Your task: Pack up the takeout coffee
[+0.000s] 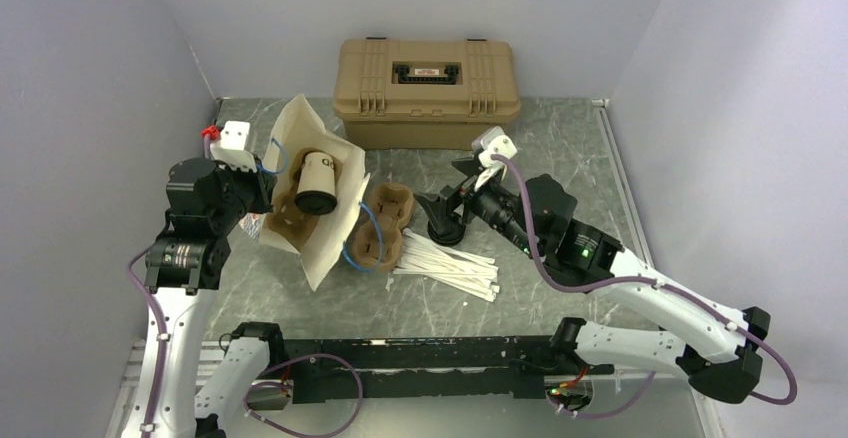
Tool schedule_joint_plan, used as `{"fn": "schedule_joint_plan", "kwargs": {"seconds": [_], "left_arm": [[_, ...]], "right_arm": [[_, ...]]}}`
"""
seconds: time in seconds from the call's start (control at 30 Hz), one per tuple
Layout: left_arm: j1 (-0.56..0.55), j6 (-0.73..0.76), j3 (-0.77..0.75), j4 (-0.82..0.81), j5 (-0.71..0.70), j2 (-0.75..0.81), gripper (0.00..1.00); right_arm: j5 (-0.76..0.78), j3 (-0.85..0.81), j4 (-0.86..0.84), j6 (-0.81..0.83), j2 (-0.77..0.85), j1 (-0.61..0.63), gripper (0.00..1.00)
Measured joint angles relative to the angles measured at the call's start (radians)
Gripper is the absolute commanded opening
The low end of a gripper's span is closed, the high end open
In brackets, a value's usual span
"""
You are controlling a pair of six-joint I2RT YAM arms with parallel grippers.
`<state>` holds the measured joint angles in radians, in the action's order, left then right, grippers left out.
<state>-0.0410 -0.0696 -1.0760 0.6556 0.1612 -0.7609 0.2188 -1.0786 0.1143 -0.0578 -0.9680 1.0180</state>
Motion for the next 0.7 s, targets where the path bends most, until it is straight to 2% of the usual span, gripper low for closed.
{"fn": "schedule_joint_plan", "kwargs": {"seconds": [0.37,0.53,0.7], "left_arm": [[0.0,0.024,0.0,0.0,0.0,-0.016,0.0],[0.0,0.024,0.0,0.0,0.0,-0.034,0.0],[0.0,0.024,0.0,0.001,0.008,-0.033,0.0]], "right_arm": [[0.048,0.137,0.07,-0.014,0.115,0.0,1.0],[0.03,0.13,0.079,-0.008,0.108,0.0,1.0],[-0.053,0.048,0.089,0.016,0.051,0.0,0.97]]}}
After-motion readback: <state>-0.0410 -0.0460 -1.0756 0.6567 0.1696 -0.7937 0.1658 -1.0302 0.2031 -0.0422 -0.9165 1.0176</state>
